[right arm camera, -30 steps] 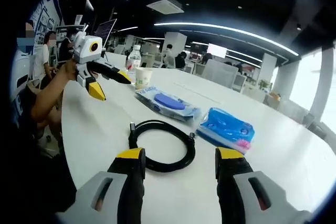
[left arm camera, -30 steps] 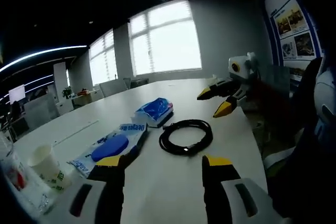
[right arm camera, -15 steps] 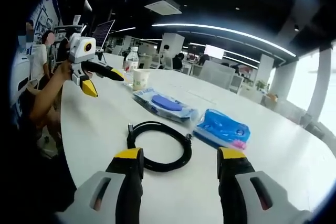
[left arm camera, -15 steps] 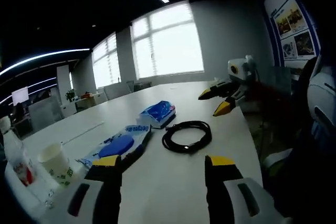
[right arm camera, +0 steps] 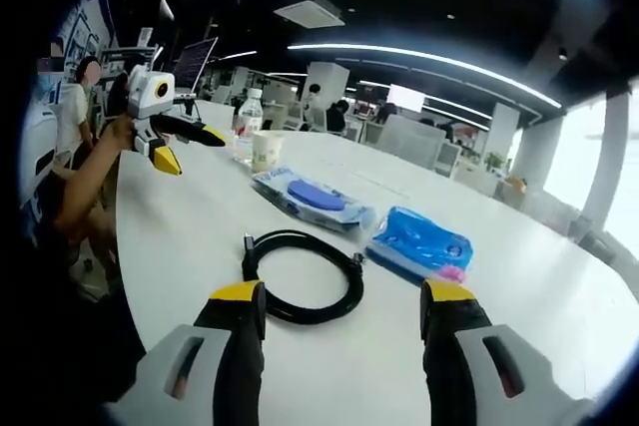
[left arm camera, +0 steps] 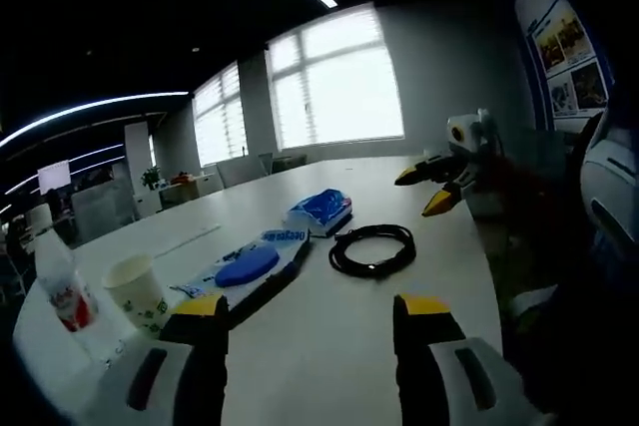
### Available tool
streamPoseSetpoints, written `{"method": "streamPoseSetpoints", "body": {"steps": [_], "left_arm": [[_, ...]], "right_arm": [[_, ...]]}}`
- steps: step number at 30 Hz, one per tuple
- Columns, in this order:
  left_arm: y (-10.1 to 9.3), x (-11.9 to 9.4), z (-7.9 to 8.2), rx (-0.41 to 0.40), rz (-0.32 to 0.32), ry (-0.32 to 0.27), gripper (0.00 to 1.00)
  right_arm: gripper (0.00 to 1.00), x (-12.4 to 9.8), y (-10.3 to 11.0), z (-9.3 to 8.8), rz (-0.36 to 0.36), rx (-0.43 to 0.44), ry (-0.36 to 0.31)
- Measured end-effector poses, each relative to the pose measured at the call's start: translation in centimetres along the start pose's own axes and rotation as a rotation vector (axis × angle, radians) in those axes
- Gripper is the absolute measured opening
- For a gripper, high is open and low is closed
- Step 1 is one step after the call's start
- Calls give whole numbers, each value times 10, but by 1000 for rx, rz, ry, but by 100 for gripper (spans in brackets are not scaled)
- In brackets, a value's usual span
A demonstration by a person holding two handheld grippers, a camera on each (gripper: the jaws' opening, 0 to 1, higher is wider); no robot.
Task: Arrange the tabletop items into an orderly group along one side of the table until the central work area is clear of visible clutter.
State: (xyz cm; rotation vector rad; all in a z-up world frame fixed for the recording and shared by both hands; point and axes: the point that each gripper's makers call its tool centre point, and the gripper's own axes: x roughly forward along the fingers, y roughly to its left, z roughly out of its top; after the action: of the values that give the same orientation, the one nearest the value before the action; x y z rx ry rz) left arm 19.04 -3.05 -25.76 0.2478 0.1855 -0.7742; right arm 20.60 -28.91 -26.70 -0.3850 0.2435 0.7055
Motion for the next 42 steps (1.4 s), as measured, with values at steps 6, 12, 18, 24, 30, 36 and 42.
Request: {"method": "streamPoseSetpoints", "body": {"steps": [6, 12, 18, 24, 30, 36, 42], "left_arm": [[6, -13, -3, 0, 27, -1, 70], [10, -23, -10, -27, 44, 1, 76], [19, -36, -14, -41, 79, -2, 79], [28, -51, -21, -54, 116, 3, 83], [36, -62, -30, -72, 155, 17, 87], [50, -83, -32, -87, 217, 17, 92], [60, -102, -39, -101, 269, 28, 96]], "right_arm": [[64, -3, -1, -4, -5, 6, 13], [72, -5, -7, -12, -25, 33, 33], [78, -7, -9, -19, -27, 44, 58], [80, -10, -11, -24, -33, 43, 76], [80, -14, -15, -28, -46, 53, 86], [81, -19, -18, -29, -53, 64, 81], [85, -22, -20, -36, -56, 80, 98]]}}
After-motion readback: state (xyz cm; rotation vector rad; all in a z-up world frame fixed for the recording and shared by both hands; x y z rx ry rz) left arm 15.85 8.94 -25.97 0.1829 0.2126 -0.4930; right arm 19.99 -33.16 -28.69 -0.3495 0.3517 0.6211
